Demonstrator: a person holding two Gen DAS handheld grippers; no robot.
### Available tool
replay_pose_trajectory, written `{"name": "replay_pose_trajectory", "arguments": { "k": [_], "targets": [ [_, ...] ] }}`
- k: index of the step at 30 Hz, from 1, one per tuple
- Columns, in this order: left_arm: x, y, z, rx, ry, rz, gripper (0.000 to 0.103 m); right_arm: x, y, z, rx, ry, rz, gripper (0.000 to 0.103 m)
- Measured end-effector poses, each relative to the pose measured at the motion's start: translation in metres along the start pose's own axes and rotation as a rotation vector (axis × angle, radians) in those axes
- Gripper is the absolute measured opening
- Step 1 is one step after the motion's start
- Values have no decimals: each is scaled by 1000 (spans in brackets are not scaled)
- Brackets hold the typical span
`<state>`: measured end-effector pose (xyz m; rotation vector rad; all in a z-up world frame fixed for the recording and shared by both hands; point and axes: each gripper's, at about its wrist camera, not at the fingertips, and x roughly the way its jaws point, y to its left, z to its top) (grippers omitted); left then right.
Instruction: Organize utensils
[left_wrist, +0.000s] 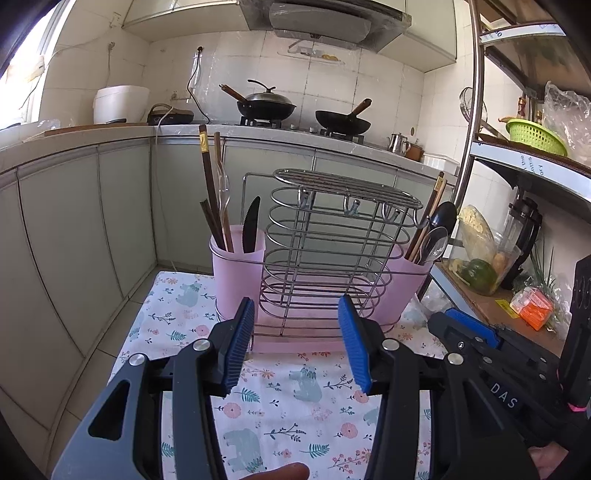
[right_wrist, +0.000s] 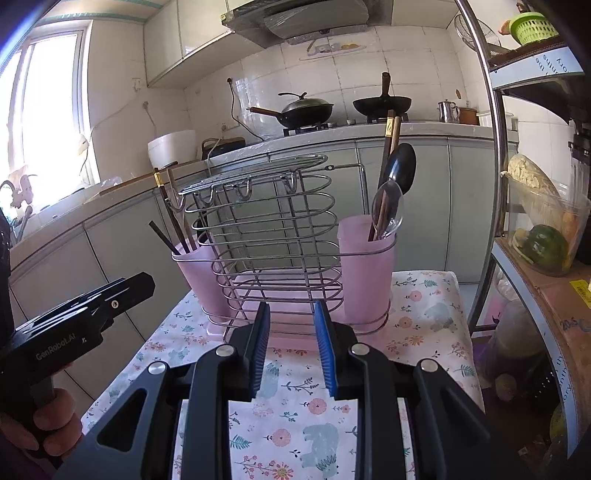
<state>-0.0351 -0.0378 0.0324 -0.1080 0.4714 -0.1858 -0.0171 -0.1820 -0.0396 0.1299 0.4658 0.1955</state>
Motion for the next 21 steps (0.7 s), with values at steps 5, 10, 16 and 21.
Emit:
{"name": "replay_pose_trajectory", "arguments": {
  "k": [5,10,16,21],
  "targets": [
    [0,-1,-3,-3,17,-6,48,-2,5,-1,-14,-5,-28,43],
    [0,-2,-6,-4,32,-14,48,-4,9,-3,-31,-5,-53,43],
    [-3,-3,-6,-1,31,-12,48,-8,13,-3,-46,-4,-60,43],
    [-9,-4,-7,4,24,-12,48,-13,16,-3,-58,-11,-59,43]
  ]
}}
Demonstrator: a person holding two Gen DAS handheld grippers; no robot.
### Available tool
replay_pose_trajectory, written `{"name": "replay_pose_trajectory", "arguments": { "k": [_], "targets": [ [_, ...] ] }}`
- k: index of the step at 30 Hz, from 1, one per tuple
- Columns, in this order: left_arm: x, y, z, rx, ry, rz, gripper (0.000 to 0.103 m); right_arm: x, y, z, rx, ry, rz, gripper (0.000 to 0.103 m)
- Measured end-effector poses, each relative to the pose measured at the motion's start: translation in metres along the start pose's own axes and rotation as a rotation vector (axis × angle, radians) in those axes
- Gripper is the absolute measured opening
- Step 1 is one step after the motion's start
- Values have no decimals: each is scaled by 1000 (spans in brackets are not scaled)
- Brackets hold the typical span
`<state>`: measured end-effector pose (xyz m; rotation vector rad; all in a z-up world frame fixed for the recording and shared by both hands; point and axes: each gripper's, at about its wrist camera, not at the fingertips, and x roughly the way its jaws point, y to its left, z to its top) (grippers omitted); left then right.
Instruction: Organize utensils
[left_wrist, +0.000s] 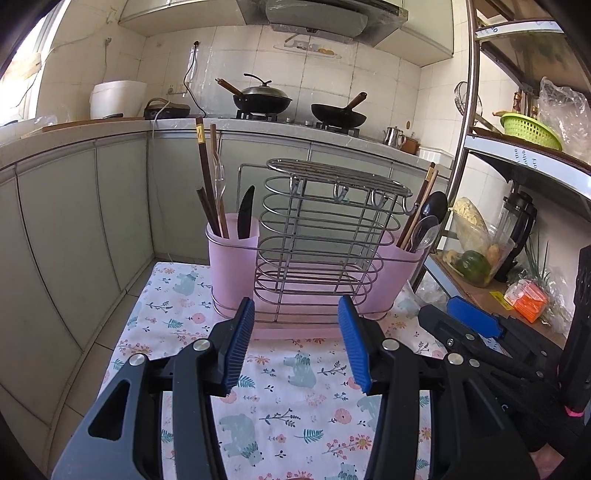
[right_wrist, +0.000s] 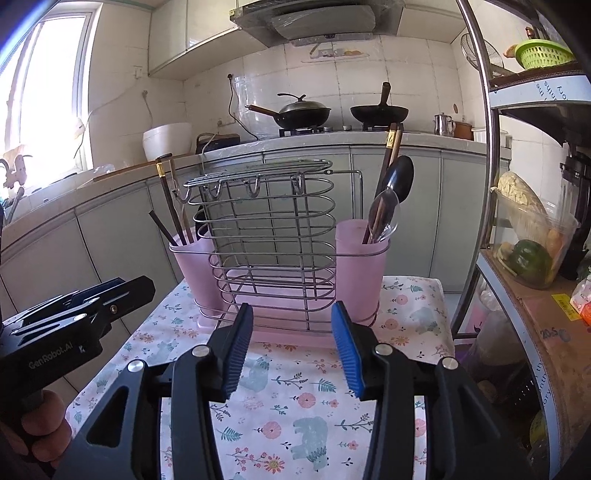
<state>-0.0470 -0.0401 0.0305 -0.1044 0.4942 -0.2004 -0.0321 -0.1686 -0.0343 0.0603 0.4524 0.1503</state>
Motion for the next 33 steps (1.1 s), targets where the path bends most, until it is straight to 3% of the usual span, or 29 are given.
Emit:
{"name": "replay_pose_trajectory", "arguments": {
  "k": [33],
  "targets": [
    [-23,-3,-1,0,-32,-1,48,-19,8,0,-25,-14,8,43]
  ]
}}
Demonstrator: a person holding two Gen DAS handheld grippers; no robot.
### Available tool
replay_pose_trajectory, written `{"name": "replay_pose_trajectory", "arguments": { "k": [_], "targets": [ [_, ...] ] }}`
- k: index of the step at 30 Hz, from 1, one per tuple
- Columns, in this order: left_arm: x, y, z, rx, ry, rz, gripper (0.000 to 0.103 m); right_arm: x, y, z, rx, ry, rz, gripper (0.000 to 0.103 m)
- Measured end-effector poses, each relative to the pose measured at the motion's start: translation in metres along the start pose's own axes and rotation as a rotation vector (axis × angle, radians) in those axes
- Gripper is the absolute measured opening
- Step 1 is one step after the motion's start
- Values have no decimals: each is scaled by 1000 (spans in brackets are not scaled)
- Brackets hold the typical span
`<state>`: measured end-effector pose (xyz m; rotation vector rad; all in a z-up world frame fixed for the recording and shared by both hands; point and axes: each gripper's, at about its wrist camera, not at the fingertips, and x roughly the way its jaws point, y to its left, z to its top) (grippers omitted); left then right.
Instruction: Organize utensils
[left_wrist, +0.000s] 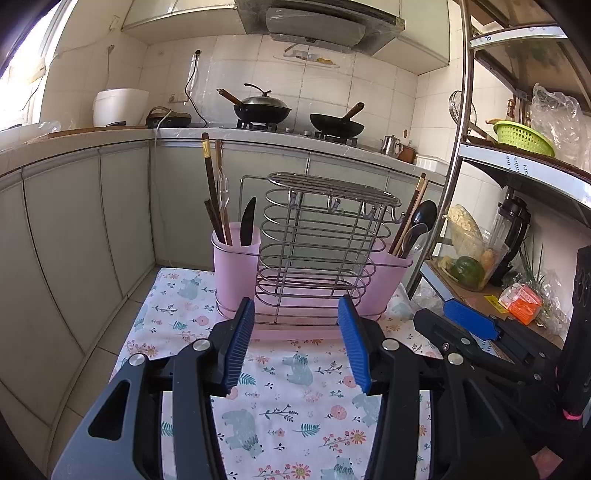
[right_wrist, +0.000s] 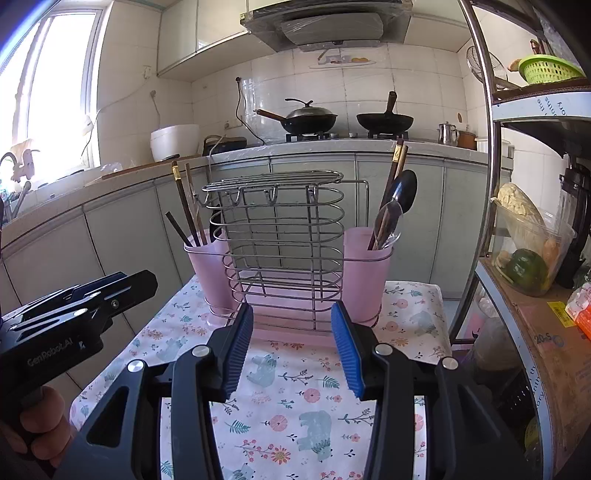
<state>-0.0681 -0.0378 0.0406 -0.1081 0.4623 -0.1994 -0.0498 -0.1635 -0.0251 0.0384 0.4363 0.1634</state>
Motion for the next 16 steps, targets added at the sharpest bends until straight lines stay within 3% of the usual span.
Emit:
{"name": "replay_pose_trajectory", "arguments": {
  "k": [16],
  "targets": [
    [5,2,-3,-7,17,16,48,6,2,-2,-10,21,5,43]
  ]
}}
